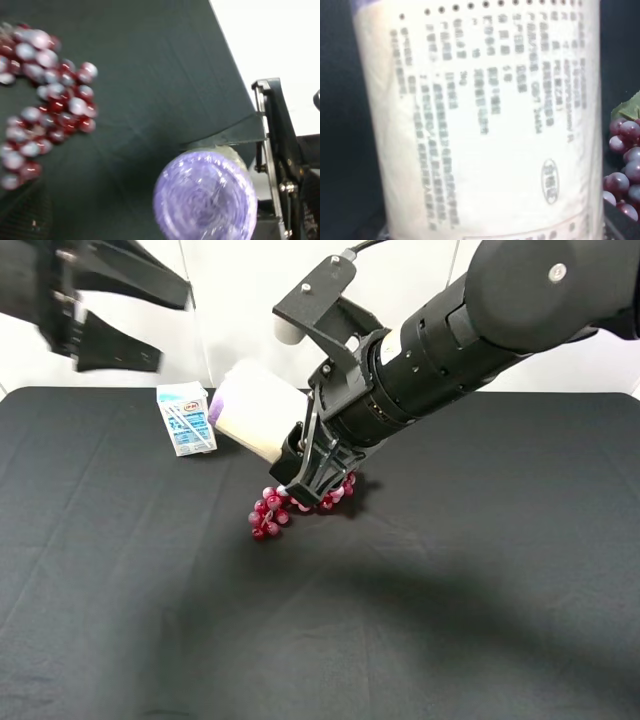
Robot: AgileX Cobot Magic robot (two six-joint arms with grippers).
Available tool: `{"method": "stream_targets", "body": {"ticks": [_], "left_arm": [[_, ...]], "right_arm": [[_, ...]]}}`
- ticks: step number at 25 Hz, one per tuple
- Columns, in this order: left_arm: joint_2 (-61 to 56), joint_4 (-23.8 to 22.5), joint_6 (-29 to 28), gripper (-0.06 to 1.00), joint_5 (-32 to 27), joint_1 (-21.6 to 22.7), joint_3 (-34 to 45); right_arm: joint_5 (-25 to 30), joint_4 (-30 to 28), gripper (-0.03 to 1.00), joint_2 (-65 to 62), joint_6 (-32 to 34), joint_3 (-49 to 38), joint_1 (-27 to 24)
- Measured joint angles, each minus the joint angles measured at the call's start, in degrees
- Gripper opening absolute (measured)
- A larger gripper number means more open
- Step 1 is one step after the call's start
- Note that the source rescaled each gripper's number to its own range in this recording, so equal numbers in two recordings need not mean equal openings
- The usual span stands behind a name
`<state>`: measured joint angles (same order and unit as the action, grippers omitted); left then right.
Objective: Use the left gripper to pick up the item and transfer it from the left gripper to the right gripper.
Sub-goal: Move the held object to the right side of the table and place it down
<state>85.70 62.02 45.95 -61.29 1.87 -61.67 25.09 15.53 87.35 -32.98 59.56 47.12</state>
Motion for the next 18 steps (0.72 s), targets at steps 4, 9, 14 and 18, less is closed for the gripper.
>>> {"method": "stream_targets", "body": {"ticks": [4,9,14,18], "left_arm": [[-5.20,-3.54,-1.39,0.96,-0.37,3.07,0.00],[-12.97,-11.17,-6.29,0.96,-0.81,4.11,0.00],[-21.33,-20.27,-12.86,0.96,-1.08,4.11,0.00],[-27.85,-26.44,-16.89,0.96,-2.49,4.11,0.00]], "right_arm": [[0.00,0.11,0.09,0.00,0.00,0.00,0.00],[0.21,0.13,0.09,0.00,0.00,0.00,0.00],[1.29,0.63,0.09,0.00,0.00,0.00,0.00],[1.92,0.70,0.09,0.00,0.00,0.00,0.00]]}}
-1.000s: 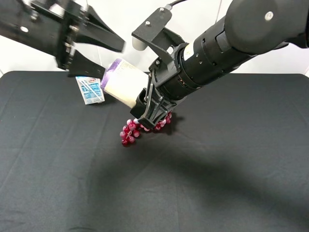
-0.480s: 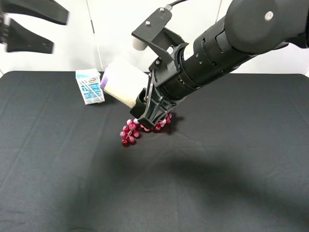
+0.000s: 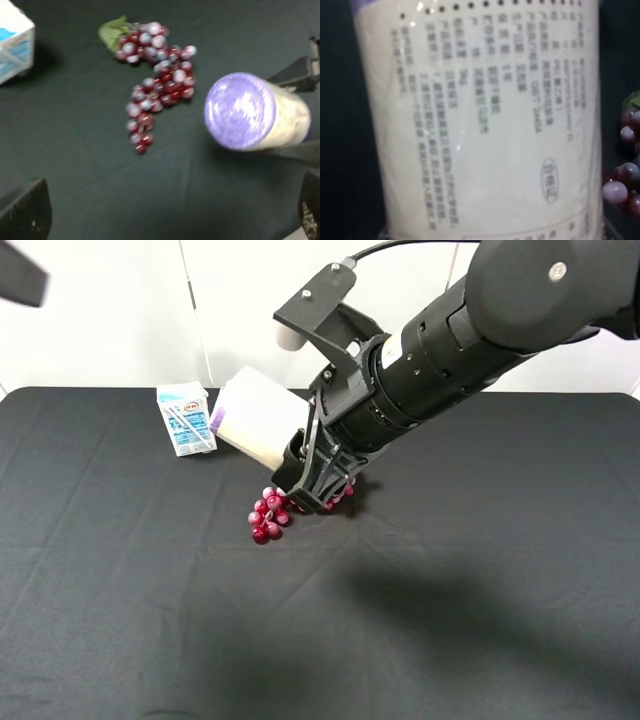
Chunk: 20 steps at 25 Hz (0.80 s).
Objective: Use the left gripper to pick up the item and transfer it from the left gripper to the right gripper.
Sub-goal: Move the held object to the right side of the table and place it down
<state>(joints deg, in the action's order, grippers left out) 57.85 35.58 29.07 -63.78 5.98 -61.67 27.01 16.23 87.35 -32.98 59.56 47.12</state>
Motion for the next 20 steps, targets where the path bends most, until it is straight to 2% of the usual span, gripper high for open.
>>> {"method": "stream_targets", "body": {"ticks": [3,4,5,9,20], "left_arm": [[-4.99,-4.40,-3.63,0.96,-1.28,0.00,0.24],[-4.99,-4.40,-3.63,0.96,-1.28,0.00,0.24],[-8.76,-7.50,-5.62,0.96,-1.46,0.00,1.50],[-18.16,-11.72,-7.03,0.96,-1.72,0.00,6.80],[-45.90,-12.14,-8.83,0.96,-2.30,0.05,25.38]], "right_arm": [[0.68,0.01,0.09,0.00,0.00,0.00,0.00],[0.75,0.01,0.09,0.00,0.00,0.00,0.00],[0.79,0.01,0.09,0.00,0.06,0.00,0.00],[0.79,0.01,0.09,0.00,0.81,0.00,0.00],[0.86,0.06,0.09,0.00,2.50,0.00,0.00]]}}
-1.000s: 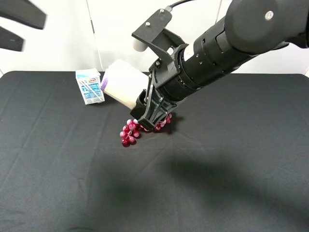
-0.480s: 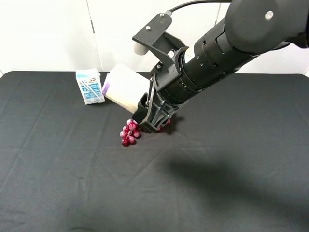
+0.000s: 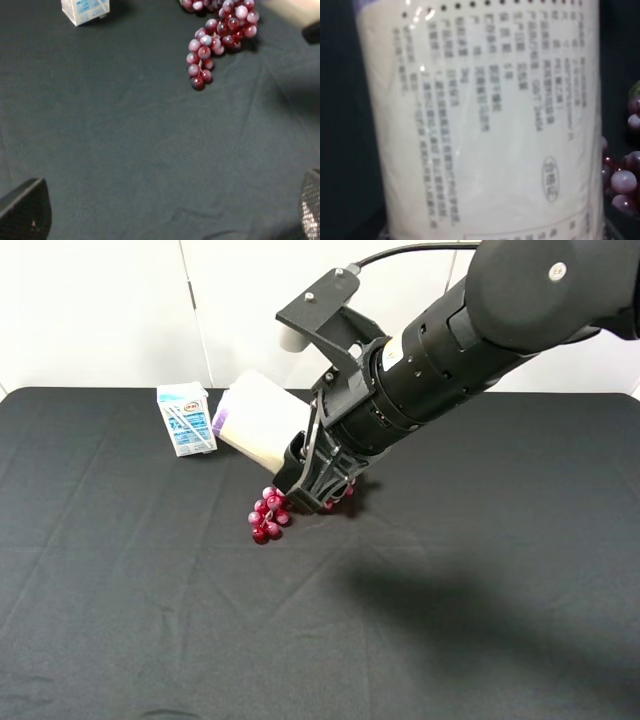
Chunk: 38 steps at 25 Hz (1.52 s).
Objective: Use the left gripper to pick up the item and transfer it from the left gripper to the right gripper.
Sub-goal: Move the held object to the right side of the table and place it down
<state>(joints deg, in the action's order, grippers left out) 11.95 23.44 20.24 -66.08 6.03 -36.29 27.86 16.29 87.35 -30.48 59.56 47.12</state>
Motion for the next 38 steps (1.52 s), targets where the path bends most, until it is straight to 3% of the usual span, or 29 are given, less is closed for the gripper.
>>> {"method": "stream_targets", "body": {"ticks": [5,9,13,16,24,32,38], "left_arm": [[-10.06,-1.39,0.00,0.96,-0.61,0.00,3.01],[-12.18,-7.98,-1.67,0.96,-0.62,0.00,4.32],[-12.36,-15.47,-7.74,0.96,-0.62,0.00,5.66],[-12.44,-18.46,-11.54,0.96,-0.62,0.00,5.66],[-12.46,-19.31,-13.03,0.96,4.49,0.00,7.82],[-12.46,-19.25,-13.17,0.96,5.00,0.00,7.83],[-12.46,-19.25,-13.17,0.96,5.00,0.00,7.83]], "right_arm": [[0.20,0.00,0.09,0.00,0.61,0.00,0.00],[0.20,0.00,0.09,0.00,1.81,0.00,0.00],[0.48,0.00,0.09,0.00,2.40,0.00,0.00],[0.55,0.00,0.09,0.00,3.16,0.00,0.00],[0.65,0.00,0.09,0.00,3.56,0.00,0.00],[0.65,0.00,0.09,0.00,3.82,0.00,0.00],[0.78,-0.26,0.08,0.00,7.58,0.00,0.00]]}}
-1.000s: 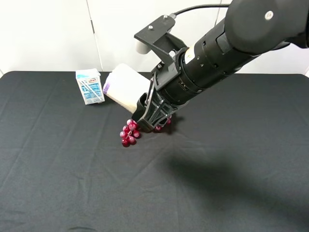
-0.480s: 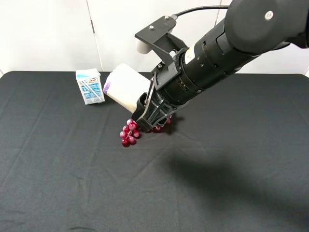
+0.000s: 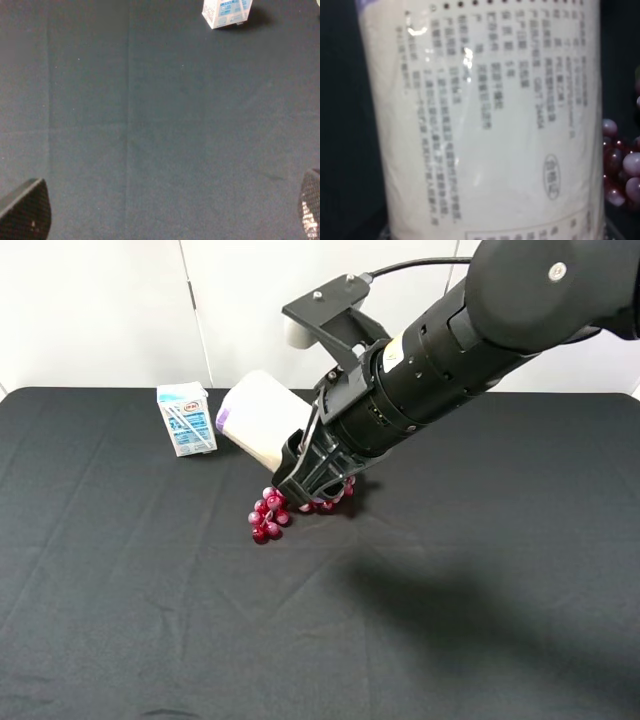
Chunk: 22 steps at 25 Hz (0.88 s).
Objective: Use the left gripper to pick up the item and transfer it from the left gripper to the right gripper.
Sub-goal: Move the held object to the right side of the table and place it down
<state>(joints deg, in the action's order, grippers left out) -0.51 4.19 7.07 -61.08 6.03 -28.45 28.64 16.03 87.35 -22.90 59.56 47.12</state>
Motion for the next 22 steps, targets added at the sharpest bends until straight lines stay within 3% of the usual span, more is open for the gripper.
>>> {"method": "stream_targets", "body": {"ticks": [5,10,15,22], "left_arm": [[0.00,0.00,0.00,0.96,0.00,0.00,0.00],[0.00,0.00,0.00,0.96,0.05,-1.08,0.00],[0.00,0.00,0.00,0.96,0.05,-2.72,0.00],[0.00,0.00,0.00,0.96,0.05,-2.72,0.00]], "right_arm": [[1.33,-0.90,0.08,0.00,5.44,0.00,-1.04],[4.32,-2.37,0.08,-1.48,10.40,0.00,-5.45],[9.64,-2.85,0.08,-1.74,11.92,0.00,-12.68],[9.83,-3.58,0.08,-0.35,12.49,0.00,-23.88]]}}
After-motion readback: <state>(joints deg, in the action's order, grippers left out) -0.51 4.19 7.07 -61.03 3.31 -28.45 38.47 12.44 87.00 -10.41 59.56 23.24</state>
